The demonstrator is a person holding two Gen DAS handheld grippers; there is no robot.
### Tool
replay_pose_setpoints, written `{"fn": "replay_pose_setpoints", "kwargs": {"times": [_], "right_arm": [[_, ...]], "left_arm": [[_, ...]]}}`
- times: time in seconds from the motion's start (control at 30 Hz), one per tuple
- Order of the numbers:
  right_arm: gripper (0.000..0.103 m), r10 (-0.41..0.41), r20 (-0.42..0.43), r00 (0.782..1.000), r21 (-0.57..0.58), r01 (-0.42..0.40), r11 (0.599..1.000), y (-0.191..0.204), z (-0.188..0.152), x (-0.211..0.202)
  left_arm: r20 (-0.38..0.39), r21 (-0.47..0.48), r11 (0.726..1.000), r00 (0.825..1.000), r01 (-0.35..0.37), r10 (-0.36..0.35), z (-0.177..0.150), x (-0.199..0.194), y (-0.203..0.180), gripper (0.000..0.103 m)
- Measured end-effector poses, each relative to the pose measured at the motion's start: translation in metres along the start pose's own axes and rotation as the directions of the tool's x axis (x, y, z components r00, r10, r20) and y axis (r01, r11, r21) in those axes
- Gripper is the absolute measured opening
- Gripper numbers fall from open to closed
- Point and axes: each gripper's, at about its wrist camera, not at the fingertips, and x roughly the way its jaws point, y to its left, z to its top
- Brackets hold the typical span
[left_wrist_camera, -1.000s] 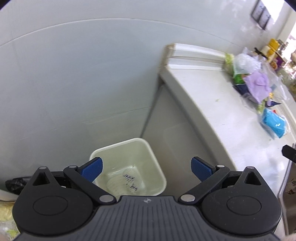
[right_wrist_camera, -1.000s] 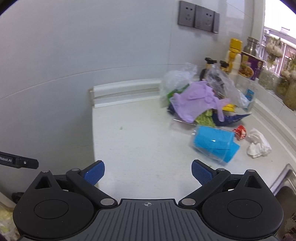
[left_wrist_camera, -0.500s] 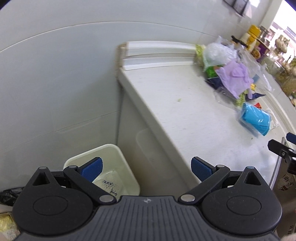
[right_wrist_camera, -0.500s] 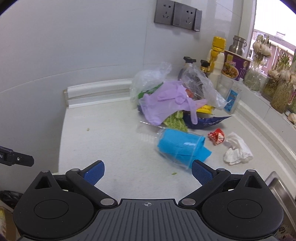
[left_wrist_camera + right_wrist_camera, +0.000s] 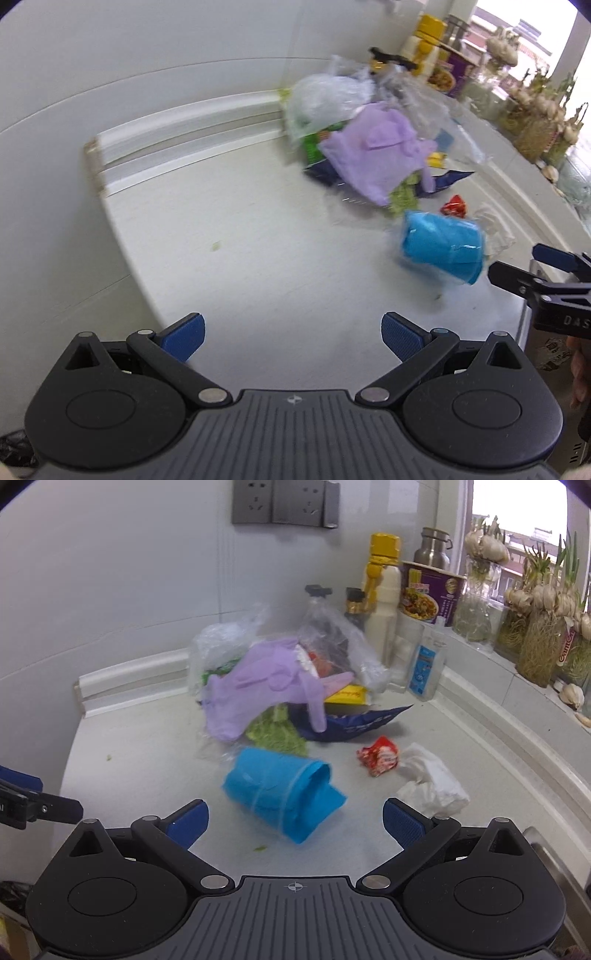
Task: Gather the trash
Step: 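Grasp the blue cup with the left tool while the right tool grasps the white tissue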
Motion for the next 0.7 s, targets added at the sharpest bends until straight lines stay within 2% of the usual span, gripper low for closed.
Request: {"fn": "replay_pose_setpoints", "kwargs": {"times": [0.23, 0.47, 0.6, 0.7], "right_arm": [[0.102, -0.067, -0.019, 0.998, 0.067, 0.068, 0.995, -0.055, 0.008, 0.023], [0.102, -0.069, -0.064, 0.996, 0.124, 0.076, 0.989, -0.094, 0.006, 0.046], [0.101, -0.033, -0.066, 0.997, 0.161, 0.044, 0.986, -0.105, 0.003, 0.056], [0.101, -0.015, -0.066, 0.998, 0.181, 0.026, 0.983, -0.109, 0.0, 0.061]], "left_arm": [[0.022, 0.102, 0.994, 0.999, 0.044, -0.047, 0.019, 0.025, -0.058, 0.102], [0.071, 0.188, 0.98, 0.994, 0.07, -0.084, 0.024, 0.047, -0.114, 0.102], [0.107, 0.231, 0.973, 0.994, -0.012, -0.013, 0.021, 0.061, -0.133, 0.102], [0.112, 0.213, 0.975, 0.993, -0.07, 0.046, 0.022, 0.072, -0.135, 0.102]]}}
